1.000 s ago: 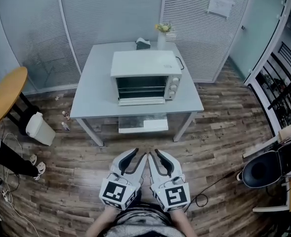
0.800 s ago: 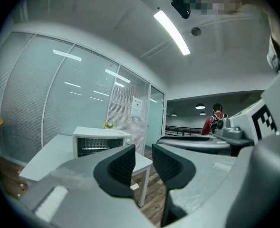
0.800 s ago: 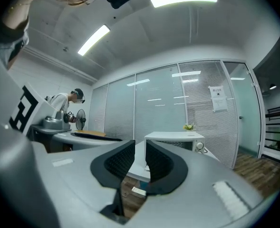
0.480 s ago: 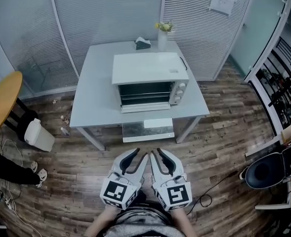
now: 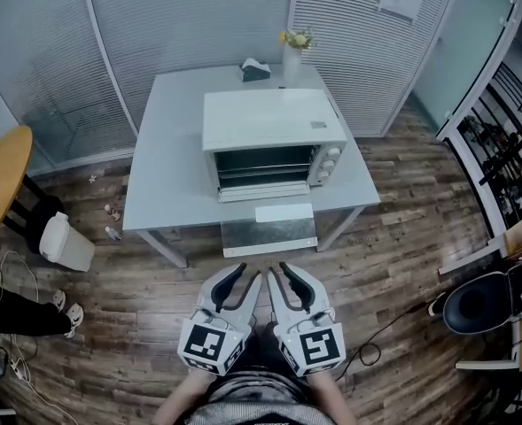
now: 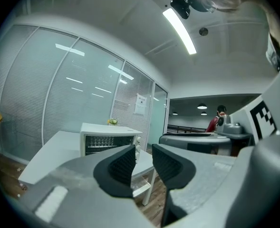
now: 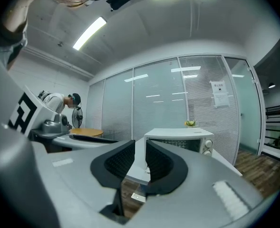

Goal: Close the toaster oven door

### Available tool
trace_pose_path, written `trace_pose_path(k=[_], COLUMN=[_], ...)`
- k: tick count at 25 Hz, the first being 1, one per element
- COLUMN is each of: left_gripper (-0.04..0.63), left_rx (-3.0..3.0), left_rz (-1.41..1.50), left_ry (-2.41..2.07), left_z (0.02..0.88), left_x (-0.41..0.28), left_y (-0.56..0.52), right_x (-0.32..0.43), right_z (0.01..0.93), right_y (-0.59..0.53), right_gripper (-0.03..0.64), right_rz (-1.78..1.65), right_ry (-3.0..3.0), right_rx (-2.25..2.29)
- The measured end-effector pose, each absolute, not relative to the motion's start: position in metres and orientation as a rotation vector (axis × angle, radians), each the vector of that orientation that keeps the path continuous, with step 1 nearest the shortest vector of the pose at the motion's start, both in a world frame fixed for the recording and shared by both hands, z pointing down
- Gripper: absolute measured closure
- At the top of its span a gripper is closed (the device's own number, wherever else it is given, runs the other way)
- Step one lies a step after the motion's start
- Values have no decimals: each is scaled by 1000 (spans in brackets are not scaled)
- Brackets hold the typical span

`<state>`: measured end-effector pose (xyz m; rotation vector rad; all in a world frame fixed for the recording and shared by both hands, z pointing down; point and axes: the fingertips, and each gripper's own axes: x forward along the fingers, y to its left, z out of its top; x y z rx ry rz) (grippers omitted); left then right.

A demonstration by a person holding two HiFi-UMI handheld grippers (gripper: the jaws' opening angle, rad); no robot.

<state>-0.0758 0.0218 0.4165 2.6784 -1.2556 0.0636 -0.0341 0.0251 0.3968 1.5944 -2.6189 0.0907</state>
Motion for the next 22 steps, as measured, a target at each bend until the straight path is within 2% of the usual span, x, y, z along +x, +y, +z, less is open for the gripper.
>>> trace_pose_path(k=[7, 22], left_gripper=[476, 476], left_rx=[2650, 2628], left_rz=[65, 78], left_ry=[-1297, -1413], left_z=[418, 402], left_x=[-74, -24], left_y=[-2, -100], right_x=[-29, 11], right_z=[397, 386], right_y=[1, -99], right_gripper=[543, 545], right_rz=[105, 76], right_ry=[-2638, -2740], right_rx=[1565, 1428])
